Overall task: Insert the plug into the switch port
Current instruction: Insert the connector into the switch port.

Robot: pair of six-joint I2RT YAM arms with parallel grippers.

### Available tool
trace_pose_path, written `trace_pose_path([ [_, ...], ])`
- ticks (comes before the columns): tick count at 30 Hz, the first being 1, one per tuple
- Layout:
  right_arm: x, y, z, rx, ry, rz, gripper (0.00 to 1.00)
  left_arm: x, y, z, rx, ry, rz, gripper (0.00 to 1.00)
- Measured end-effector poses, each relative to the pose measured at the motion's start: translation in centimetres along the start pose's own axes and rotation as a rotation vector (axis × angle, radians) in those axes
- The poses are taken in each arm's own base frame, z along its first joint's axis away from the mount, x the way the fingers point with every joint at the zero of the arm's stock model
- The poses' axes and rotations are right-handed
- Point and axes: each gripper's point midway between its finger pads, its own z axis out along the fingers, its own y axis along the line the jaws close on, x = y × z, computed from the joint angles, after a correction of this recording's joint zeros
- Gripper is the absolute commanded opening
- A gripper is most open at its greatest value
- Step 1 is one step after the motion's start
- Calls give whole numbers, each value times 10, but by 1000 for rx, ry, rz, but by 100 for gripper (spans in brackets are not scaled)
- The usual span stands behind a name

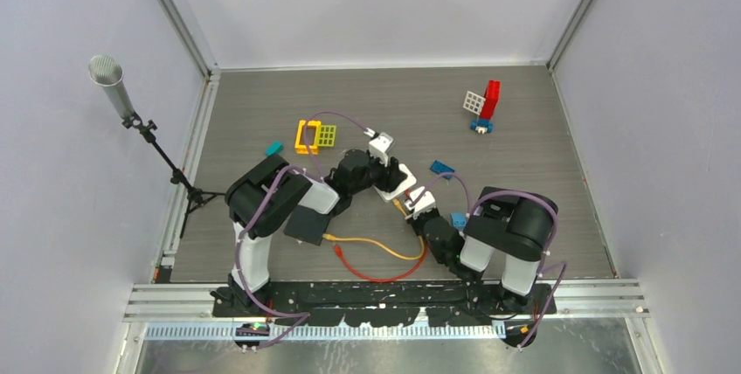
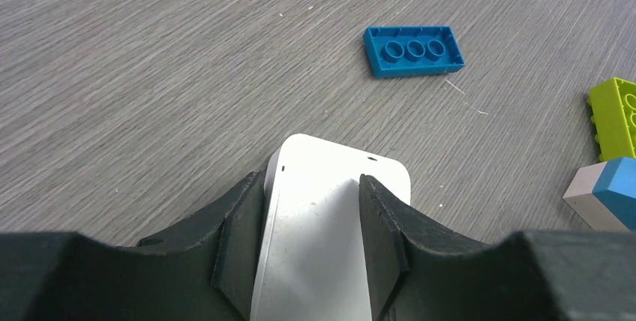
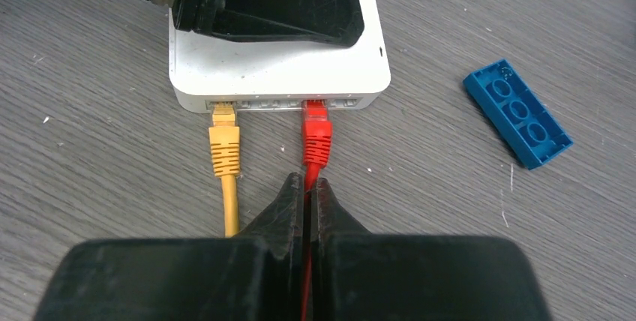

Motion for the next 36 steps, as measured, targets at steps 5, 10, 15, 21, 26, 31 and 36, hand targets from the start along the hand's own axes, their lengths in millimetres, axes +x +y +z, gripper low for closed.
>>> trace_pose_path([
  [5, 0, 0, -1, 17, 3, -11, 0, 0, 0, 0, 1, -1, 4, 42],
  [10, 3, 7, -15, -40, 18, 41, 0, 6, -7, -7, 34, 17, -23, 46],
  [15, 4, 33, -37, -128, 27, 51, 1, 18, -19, -22, 86, 42, -84, 52],
  [21, 3, 70, -59, -250, 28, 61, 0, 26, -33, -49, 168, 25, -161, 64],
  [26, 3, 80, -68, -282, 36, 93, 0, 29, -41, -57, 197, 56, -198, 75],
  [31, 3, 81, -73, -297, 42, 108, 0, 32, -46, -70, 193, 108, -224, 82],
  [36, 3, 82, -77, -316, 54, 95, 0, 36, -46, -85, 144, 185, -225, 84],
])
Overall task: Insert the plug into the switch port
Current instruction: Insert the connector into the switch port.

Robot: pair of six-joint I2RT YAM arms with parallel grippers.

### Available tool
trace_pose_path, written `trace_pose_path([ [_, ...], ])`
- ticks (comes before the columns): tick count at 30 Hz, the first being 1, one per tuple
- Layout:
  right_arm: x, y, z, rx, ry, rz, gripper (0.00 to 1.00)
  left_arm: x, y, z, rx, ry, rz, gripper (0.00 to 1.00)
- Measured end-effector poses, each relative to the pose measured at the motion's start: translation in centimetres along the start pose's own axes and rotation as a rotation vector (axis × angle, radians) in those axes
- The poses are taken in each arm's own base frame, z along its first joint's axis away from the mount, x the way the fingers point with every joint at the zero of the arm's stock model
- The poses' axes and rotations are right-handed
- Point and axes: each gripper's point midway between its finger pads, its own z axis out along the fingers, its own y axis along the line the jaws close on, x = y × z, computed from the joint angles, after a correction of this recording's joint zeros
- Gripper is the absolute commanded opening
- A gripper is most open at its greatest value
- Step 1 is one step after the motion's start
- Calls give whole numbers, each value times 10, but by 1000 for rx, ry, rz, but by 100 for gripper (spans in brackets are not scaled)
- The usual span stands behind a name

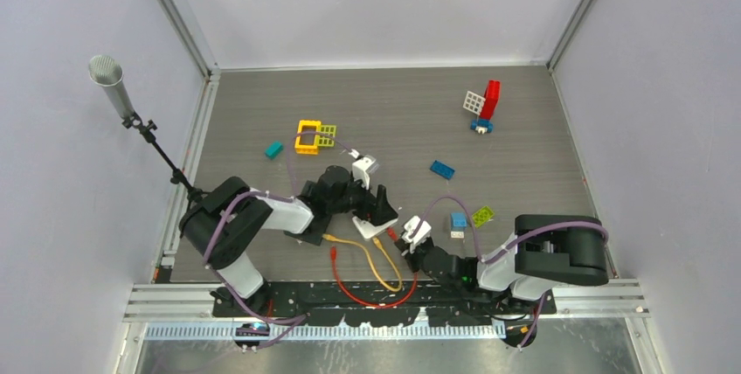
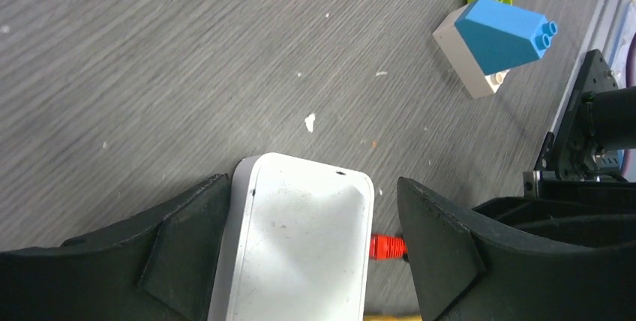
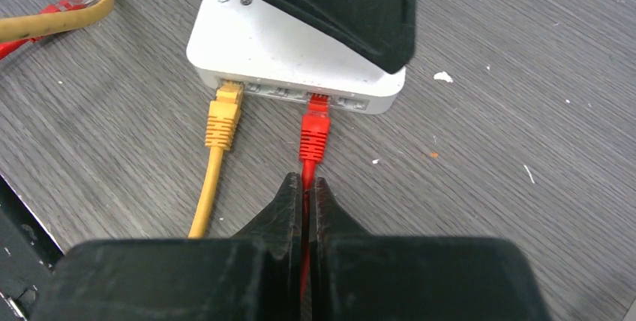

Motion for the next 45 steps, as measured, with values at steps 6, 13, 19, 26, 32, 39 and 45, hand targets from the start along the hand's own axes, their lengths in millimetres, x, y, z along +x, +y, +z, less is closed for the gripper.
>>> trace_pose_path([
  [6, -2, -5, -5, 12, -4, 1, 0, 10, 4, -21, -96, 77, -15, 85],
  [13, -4, -13, -7, 48, 13, -48, 13, 20, 8, -39, -166, 127, -31, 85],
  [19, -3, -7, -2, 23, 28, -84, 25, 20, 9, -39, -174, 124, -33, 85],
  [26, 0, -4, 4, 25, 1, -55, 30, 19, 9, -37, -170, 123, -32, 85],
  [32, -1, -7, 9, 55, -52, -22, 23, 20, 8, -36, -177, 139, 0, 85],
  [39, -1, -13, 11, 91, -83, -11, 5, 26, 8, -32, -262, 212, 122, 85],
  [45, -1, -13, 10, 82, -83, -9, 2, 29, 7, -32, -273, 231, 166, 86],
])
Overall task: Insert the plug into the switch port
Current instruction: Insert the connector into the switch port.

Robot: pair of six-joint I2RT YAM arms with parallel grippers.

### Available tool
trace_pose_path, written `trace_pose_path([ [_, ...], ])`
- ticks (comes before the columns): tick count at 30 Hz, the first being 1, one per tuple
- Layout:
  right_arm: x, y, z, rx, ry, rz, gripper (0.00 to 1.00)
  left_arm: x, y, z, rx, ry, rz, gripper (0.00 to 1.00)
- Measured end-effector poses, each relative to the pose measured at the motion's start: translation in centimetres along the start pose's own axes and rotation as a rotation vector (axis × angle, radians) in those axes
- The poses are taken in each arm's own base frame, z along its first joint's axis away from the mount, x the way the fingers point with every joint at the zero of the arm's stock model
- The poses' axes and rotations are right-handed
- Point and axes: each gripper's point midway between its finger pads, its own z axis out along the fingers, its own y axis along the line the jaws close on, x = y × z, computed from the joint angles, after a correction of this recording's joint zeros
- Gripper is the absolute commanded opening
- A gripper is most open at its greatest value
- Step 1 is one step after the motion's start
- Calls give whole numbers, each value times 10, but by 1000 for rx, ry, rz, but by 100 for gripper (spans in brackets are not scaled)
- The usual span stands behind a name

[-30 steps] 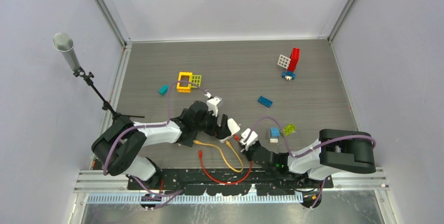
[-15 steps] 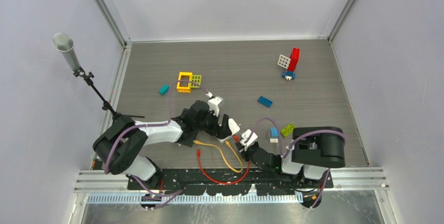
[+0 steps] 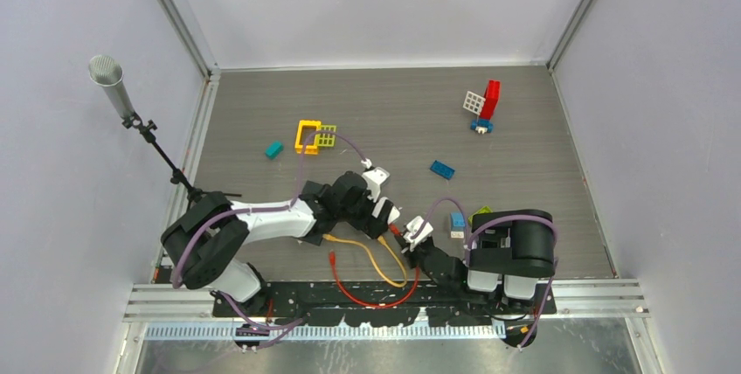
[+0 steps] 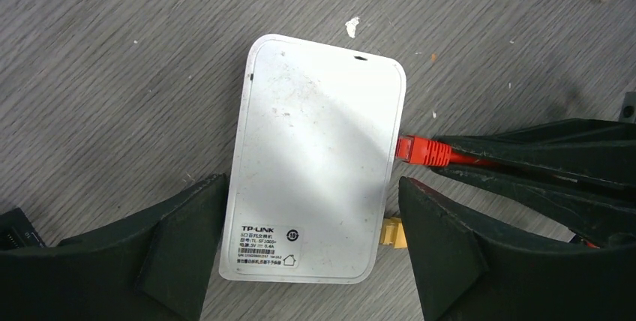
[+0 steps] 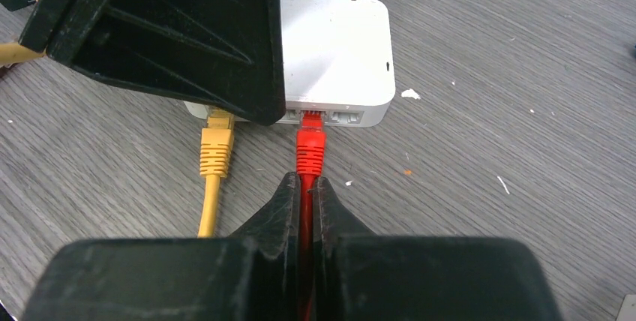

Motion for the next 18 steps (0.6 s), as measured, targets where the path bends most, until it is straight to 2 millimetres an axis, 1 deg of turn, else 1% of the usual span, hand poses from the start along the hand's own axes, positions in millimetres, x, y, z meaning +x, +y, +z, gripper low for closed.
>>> trace_pose_path([
  [3, 0, 0, 0, -3, 0, 3, 1, 1, -1, 1, -13, 13, 25, 85],
  [5, 0, 0, 0, -3, 0, 6, 0, 2, -1, 2, -32, 25, 42, 82],
  [6, 0, -1, 0, -3, 1, 8, 1, 2, -1, 3, -40, 31, 49, 79],
  [12, 1, -4, -3, -2, 3, 18, 0, 0, -1, 8, -67, 47, 76, 54],
  [14, 1, -5, -5, -3, 4, 21, 0, 0, -2, 9, -66, 47, 78, 50],
  [18, 2, -6, -6, -3, 5, 29, 1, -1, -3, 10, -65, 49, 79, 47],
])
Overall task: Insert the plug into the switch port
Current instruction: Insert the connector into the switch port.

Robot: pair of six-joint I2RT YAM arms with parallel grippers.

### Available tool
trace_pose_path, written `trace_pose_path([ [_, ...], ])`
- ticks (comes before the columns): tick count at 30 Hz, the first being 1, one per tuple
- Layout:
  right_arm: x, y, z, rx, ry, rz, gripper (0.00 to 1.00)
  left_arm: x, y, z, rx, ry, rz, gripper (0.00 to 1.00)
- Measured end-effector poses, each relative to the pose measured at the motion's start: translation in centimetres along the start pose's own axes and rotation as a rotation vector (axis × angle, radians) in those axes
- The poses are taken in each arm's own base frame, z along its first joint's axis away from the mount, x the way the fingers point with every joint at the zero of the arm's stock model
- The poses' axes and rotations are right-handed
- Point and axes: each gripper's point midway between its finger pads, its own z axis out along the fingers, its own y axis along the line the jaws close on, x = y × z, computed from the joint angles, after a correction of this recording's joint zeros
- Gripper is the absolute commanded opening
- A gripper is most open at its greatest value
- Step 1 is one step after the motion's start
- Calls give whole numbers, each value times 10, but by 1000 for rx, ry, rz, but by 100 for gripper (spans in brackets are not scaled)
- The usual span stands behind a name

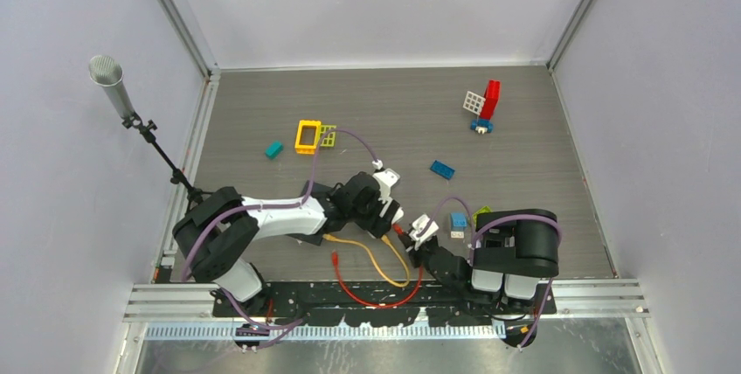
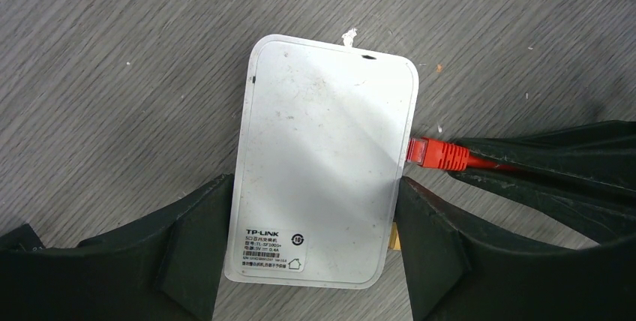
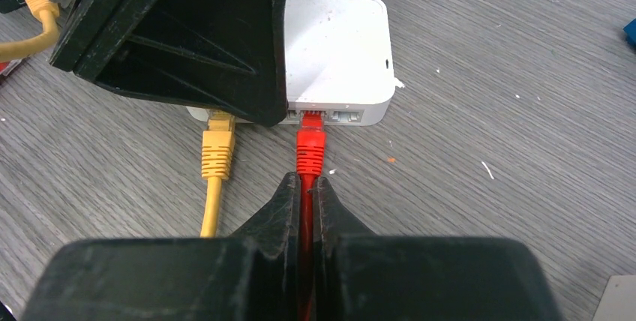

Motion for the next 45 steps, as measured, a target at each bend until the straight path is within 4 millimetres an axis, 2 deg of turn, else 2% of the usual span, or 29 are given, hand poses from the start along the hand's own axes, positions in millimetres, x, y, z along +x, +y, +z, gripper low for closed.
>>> trace_pose_path([
  [22, 1, 0, -4, -5, 16, 57, 0, -3, 3, 1, 6, -13, -25, 43],
  [34, 1, -3, -1, 25, 45, -12, 1, -4, -1, 1, 35, -21, -17, 43],
  [39, -2, -11, 8, 48, 25, -38, 0, -6, 1, 6, 17, -26, 15, 40],
  [45, -5, -31, 19, 76, 19, -54, 1, -14, 5, 14, -8, -45, 26, 40],
])
